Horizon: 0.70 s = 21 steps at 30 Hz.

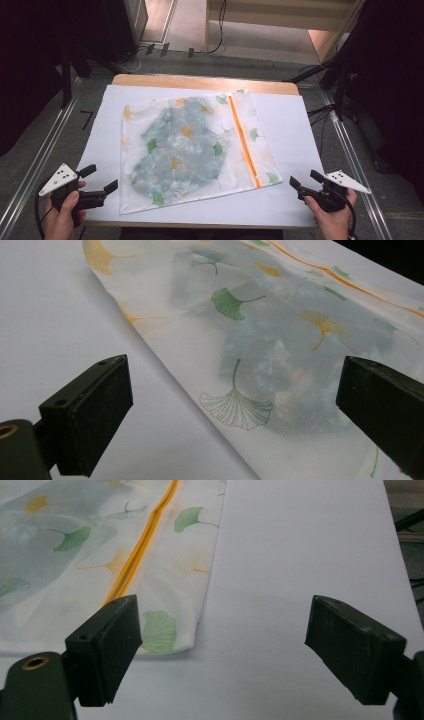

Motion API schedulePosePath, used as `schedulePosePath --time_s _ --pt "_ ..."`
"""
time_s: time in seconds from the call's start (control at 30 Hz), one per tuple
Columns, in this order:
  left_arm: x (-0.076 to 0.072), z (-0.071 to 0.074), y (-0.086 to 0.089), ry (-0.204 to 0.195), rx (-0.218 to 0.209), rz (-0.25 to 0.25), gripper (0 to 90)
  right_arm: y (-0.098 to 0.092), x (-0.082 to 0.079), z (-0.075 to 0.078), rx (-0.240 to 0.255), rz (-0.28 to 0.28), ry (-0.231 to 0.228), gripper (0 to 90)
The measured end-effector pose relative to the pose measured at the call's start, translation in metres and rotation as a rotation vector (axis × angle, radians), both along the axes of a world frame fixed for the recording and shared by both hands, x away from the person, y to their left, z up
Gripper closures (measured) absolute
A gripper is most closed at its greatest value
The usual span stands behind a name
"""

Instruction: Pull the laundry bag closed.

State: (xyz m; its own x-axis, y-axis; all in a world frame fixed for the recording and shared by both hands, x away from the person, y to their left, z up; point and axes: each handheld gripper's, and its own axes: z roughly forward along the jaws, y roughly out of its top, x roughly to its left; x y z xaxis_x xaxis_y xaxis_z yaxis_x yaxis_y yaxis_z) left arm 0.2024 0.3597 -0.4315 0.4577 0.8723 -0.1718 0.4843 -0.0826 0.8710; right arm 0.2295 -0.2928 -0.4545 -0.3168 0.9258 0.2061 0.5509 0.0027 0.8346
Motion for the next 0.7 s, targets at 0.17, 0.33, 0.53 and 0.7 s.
schedulePosePath --time_s 0.17,0.33,0.53,0.7 --pt "0.002 -0.001 -0.001 0.003 0.003 0.014 1.7 0.002 0.002 0.000 0.011 -0.004 0.005 15.6" --pt "0.006 -0.005 -0.007 0.037 0.014 -0.007 1.8 0.006 0.005 -0.001 0.007 0.000 0.002 17.8" --pt "0.010 -0.010 -0.019 0.118 0.070 0.001 1.9 0.017 0.012 -0.006 -0.010 0.020 0.037 19.2" --pt "0.012 -0.016 -0.028 0.169 0.109 -0.011 1.9 0.024 0.018 -0.009 -0.022 0.034 0.058 19.2"
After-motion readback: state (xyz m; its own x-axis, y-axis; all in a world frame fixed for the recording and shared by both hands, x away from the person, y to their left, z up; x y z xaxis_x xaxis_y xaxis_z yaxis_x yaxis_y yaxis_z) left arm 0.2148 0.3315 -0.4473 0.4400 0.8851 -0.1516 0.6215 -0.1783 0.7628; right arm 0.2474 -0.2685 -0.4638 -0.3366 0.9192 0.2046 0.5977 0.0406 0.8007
